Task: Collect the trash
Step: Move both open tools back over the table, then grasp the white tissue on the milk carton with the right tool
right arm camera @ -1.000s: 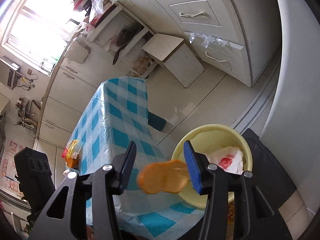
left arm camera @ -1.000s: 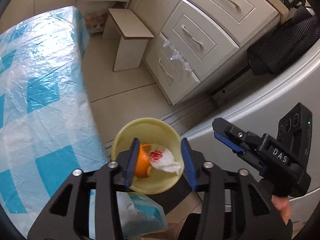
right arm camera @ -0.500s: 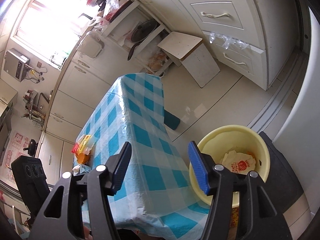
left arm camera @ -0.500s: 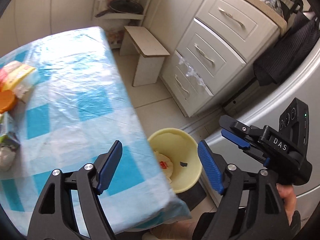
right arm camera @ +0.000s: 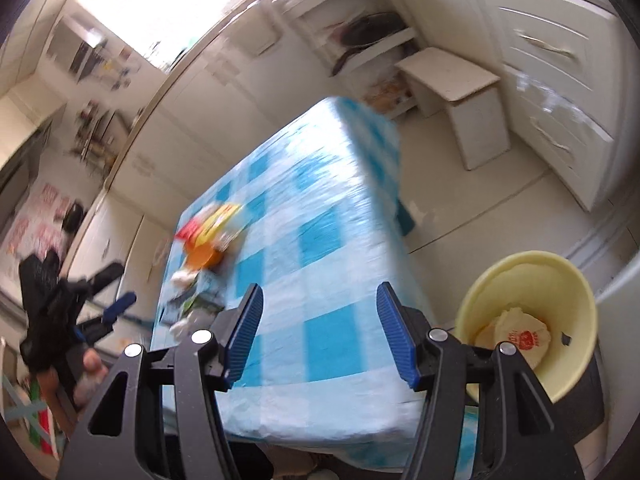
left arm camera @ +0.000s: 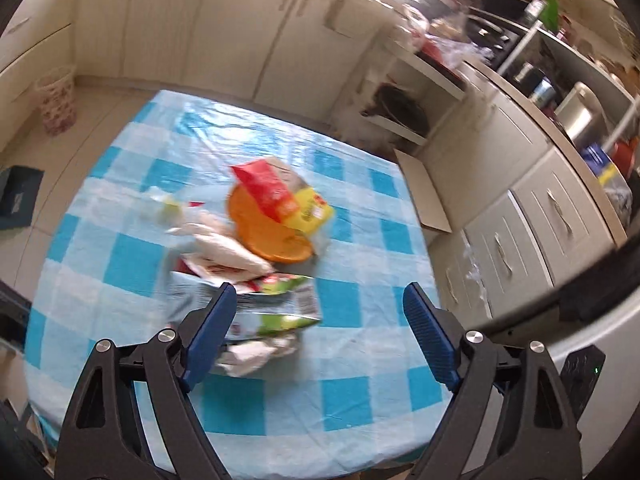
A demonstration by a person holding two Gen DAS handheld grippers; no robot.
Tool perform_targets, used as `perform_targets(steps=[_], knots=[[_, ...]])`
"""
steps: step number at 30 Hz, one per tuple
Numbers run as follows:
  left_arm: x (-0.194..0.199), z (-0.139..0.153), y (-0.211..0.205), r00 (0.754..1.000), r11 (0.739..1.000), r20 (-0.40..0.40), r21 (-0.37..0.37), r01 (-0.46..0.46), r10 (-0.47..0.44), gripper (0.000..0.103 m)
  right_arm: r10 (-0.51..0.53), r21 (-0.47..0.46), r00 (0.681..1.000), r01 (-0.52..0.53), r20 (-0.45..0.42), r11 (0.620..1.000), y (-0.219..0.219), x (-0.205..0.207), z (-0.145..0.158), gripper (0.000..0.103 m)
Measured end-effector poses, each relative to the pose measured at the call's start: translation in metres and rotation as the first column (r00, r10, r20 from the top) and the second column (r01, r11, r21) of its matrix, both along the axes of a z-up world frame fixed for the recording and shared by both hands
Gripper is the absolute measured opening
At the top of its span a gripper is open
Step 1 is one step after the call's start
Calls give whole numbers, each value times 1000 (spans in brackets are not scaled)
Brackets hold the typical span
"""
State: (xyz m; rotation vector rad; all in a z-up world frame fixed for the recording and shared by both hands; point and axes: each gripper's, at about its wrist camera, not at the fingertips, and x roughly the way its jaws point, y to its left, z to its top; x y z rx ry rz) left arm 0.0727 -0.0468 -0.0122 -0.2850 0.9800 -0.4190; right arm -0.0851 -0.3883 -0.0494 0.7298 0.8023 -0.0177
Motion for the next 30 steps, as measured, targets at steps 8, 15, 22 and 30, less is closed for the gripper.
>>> perform_targets(steps=[8,15,22,30], knots=[[25,-33,75,970,979,-139,47,-196,201,81,286,-110,958,-284,7,952,117,47,3,58],[32,-52,87,965,981,-178,47,-188,193,81,345,-134,939,-342,-3,930,169,79,-12,65],[34,-50,82,972,985,-165,65,-157,166,81,325,-131,946,-324,-14,937,180,96,-25,65],[33,-55,75,973,987,-176,77,-139,150,81,366,-130,931,-364,-6,922,193,109,-32,37]])
